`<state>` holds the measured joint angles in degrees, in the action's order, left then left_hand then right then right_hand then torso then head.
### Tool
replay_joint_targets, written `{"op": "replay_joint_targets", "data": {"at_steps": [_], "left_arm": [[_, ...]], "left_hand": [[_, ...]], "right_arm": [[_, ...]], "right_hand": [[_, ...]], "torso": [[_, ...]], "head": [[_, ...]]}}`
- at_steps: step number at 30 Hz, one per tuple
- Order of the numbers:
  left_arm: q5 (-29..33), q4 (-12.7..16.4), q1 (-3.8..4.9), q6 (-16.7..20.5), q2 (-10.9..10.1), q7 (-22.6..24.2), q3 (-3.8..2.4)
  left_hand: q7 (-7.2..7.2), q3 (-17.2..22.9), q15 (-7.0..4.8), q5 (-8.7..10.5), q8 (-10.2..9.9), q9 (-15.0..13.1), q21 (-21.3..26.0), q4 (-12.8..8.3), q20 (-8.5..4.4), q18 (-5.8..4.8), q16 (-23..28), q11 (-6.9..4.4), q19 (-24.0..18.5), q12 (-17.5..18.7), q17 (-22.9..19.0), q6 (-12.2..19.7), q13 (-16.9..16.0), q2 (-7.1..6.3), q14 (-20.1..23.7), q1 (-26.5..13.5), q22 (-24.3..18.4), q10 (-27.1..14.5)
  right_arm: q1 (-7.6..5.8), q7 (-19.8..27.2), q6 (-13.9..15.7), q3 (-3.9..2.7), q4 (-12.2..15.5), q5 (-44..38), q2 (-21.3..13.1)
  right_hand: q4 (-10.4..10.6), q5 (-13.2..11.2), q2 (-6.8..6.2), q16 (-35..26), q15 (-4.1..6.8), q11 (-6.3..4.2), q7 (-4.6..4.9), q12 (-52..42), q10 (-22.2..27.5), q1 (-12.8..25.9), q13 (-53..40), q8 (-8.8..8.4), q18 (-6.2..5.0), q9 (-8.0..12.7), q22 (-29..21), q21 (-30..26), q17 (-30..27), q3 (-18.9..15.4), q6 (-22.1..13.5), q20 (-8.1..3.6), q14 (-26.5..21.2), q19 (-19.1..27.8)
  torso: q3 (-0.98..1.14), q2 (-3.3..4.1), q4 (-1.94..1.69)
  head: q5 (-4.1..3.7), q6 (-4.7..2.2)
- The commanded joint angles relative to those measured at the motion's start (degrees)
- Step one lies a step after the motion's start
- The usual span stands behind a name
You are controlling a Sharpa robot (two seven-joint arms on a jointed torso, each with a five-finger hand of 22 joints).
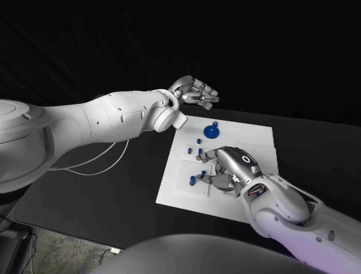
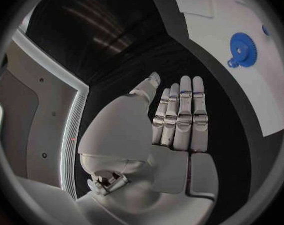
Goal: Assemble the parts on the task board
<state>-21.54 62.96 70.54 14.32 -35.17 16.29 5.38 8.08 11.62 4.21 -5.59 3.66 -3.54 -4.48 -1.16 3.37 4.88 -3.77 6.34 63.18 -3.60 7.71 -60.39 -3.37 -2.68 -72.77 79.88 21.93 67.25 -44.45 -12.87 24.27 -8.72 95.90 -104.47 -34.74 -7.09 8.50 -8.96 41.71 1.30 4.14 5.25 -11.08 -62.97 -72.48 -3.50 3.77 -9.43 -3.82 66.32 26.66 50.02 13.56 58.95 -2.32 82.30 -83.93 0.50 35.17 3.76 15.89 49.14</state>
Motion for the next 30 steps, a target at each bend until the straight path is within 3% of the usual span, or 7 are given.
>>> {"op": "replay_joint_targets", "data": {"at_steps": [1,4,8,14,21,26,30], "left_arm": [[0.1,0.1,0.04,-0.7,-0.2,0.3,-0.03],[0.2,0.3,-0.07,0.0,-0.5,1.1,-0.02],[0.6,0.4,-0.32,0.5,-1.3,2.4,-0.01],[2.2,0.5,-0.85,-0.1,-2.7,4.6,-0.01],[5.8,0.6,-1.74,-0.6,-3.7,6.1,-0.01],[6.7,0.7,-2.30,-0.7,-4.2,6.5,-0.01],[7.0,1.0,-2.61,-1.0,-4.5,6.6,-0.01]], "left_hand": [[-0.17,-0.4,0.21,0.19,0.1,-0.1,-0.1,0.0,-0.03,-1.17,0.1,-0.06,0.3,0.1,0.1,0.4,0.0,0.30,0.3,0.3,-0.1,-0.5],[-0.19,-0.6,0.04,0.12,0.1,-0.1,-0.2,0.0,-0.14,-1.13,0.0,-0.19,0.6,0.0,0.2,0.4,0.0,0.35,-0.1,0.3,-0.2,-0.1],[-0.19,-0.7,-0.09,0.23,0.0,-0.1,-0.3,0.2,-0.25,-1.18,0.0,-0.32,0.8,0.0,0.3,0.5,0.0,0.24,-0.5,0.1,-0.2,0.3],[-0.22,-1.0,-0.41,0.30,0.1,-0.1,-0.6,0.4,-0.55,-1.21,0.0,-0.65,1.5,0.1,0.6,0.8,0.0,0.28,-1.4,-0.2,-0.2,1.3],[-0.61,-2.3,-0.93,-1.89,0.1,-0.1,-0.9,1.1,-0.86,-1.49,0.0,-1.93,2.2,-0.5,0.9,0.5,-0.2,-0.20,-2.7,-1.6,-0.4,5.1],[-0.77,-5.2,-1.12,-1.65,0.1,-0.1,-0.6,1.7,-1.18,-2.05,0.0,-2.41,2.5,0.1,1.1,0.7,-0.1,0.09,-3.1,-1.7,-1.2,7.0],[-0.68,-8.1,-0.87,-1.33,0.1,-0.1,-0.3,2.2,-1.01,-1.93,0.0,-1.47,3.0,0.2,1.2,1.0,-0.1,0.52,-3.0,-1.5,-2.2,4.0]], "right_arm": [[-0.02,2.1,2.4,-2.03,0.6,11.7,-1.9],[-0.04,2.4,0.9,-4.57,0.3,20.8,-4.4],[-0.07,1.6,-2.6,-7.40,0.0,30.3,-8.5],[-0.10,-3.3,-11.9,-10.44,0.6,37.3,-13.3],[-0.97,-16.3,-20.1,-11.63,1.0,39.4,-16.8],[-1.33,-21.7,-26.3,-11.82,1.5,38.8,-18.1],[-1.44,-23.6,-30.7,-11.88,1.9,38.2,-19.4]], "right_hand": [[0.4,0.1,1.92,0.3,0.80,-1.03,0.64,-0.3,-4.2,0.7,0.0,-0.17,-0.25,0.1,0.4,1.3,-0.1,2.1,0.3,-0.64,0.2,-2.7],[1.0,2.5,2.54,-0.3,1.73,-2.48,1.52,-2.0,-10.4,2.8,-0.8,-0.08,0.31,0.0,-0.2,0.1,-0.4,4.9,0.7,-1.48,-0.3,-2.3],[1.1,4.3,2.41,-0.3,3.19,-4.62,-0.08,-8.9,-15.3,5.0,-6.2,0.37,1.70,-1.2,0.6,2.6,-0.4,2.5,4.3,-2.92,0.7,-2.8],[3.2,7.0,5.95,1.7,4.48,-6.58,-2.36,-31.0,-9.4,7.9,-32.3,0.60,4.27,-10.5,3.8,12.4,1.7,-6.8,8.4,-4.63,1.8,-3.2],[4.3,6.0,7.36,10.2,5.05,-7.63,-4.41,-49.0,-13.1,8.7,-59.4,0.85,5.08,-29.4,4.9,15.6,9.2,-3.7,8.1,-5.38,1.4,-3.1],[6.0,3.5,5.74,12.3,4.88,-7.23,-3.93,-48.9,-14.2,12.5,-63.0,0.01,4.85,-33.5,5.2,16.5,11.4,-1.1,7.0,-5.14,1.4,-3.2],[9.7,4.2,1.92,13.6,4.77,-7.01,-3.66,-48.6,-15.1,13.6,-66.1,-0.11,4.72,-37.0,5.5,17.3,13.0,0.5,6.4,-5.02,1.4,-3.1]], "torso": [[0.01,-0.02,0.01],[-0.05,-0.06,0.17],[-0.20,-0.39,0.48],[-0.10,-0.97,1.26],[-0.18,-1.80,1.64],[-0.17,-2.21,1.70],[-0.28,-2.46,1.79]], "head": [[-1.91,-1.07],[-2.74,-1.64],[-4.36,-2.25],[-6.56,-2.80],[-8.44,-2.17],[-9.13,-1.54],[-9.65,-0.90]]}}
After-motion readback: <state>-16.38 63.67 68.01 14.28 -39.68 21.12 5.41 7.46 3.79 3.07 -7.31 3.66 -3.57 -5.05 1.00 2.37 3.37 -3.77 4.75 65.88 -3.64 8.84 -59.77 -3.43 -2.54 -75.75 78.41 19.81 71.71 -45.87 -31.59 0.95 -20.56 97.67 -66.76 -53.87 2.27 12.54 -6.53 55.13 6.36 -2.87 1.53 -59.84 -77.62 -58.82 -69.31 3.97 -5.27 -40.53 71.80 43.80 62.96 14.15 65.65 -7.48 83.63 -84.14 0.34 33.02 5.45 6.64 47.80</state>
